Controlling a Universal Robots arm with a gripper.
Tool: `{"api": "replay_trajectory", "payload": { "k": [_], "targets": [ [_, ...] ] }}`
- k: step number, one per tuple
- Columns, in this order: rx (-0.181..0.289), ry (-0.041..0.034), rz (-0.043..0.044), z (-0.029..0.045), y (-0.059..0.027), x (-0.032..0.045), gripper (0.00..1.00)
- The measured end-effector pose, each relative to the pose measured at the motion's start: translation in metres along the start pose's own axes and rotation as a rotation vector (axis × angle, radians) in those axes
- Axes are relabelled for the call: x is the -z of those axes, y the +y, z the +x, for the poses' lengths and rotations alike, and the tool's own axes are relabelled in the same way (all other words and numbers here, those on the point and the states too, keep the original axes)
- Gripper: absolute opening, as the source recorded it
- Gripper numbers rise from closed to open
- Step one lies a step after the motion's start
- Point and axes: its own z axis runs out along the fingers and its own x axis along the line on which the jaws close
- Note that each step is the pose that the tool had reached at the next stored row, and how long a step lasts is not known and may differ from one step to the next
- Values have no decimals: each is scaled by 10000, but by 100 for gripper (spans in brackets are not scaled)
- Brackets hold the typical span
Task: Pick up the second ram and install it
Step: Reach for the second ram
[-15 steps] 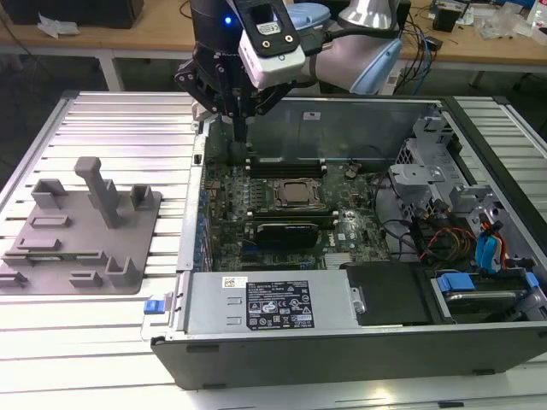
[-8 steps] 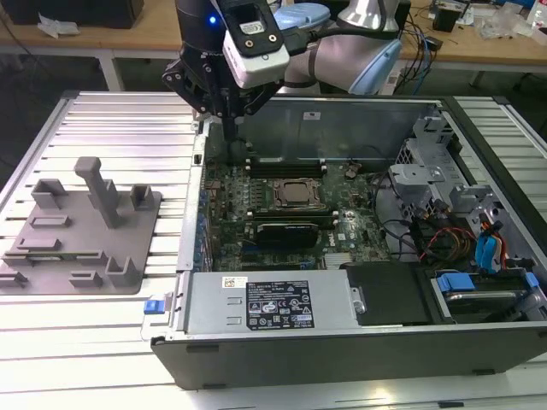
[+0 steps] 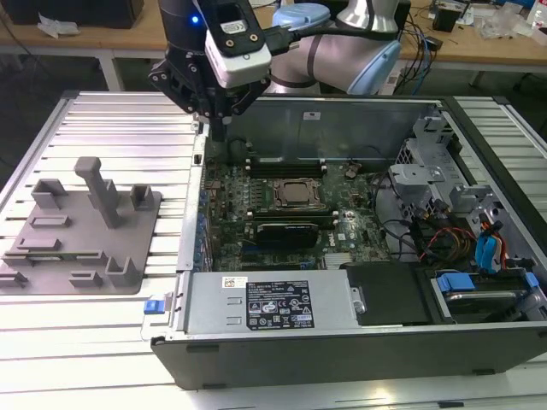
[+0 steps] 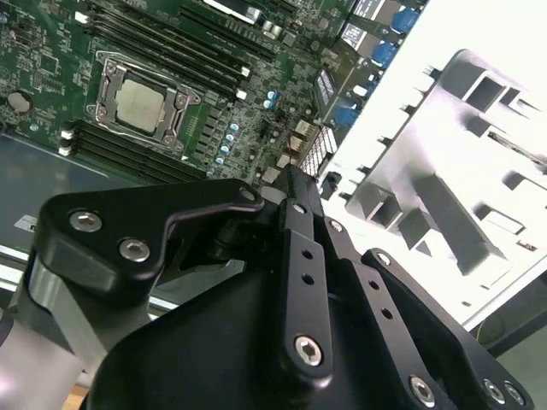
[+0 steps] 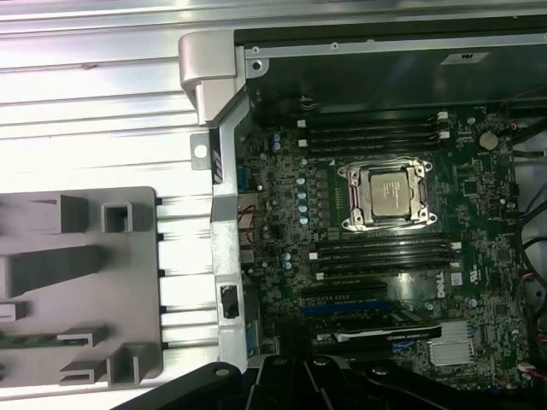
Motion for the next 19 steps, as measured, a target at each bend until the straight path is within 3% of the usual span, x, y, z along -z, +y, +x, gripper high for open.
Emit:
{"api": "replay_trajectory", "payload": {
  "k": [16,19],
  "targets": [
    [1,-39,-3,262,-19,7,8],
    [4,-52,-5,344,-26,9,8]
  ]
}}
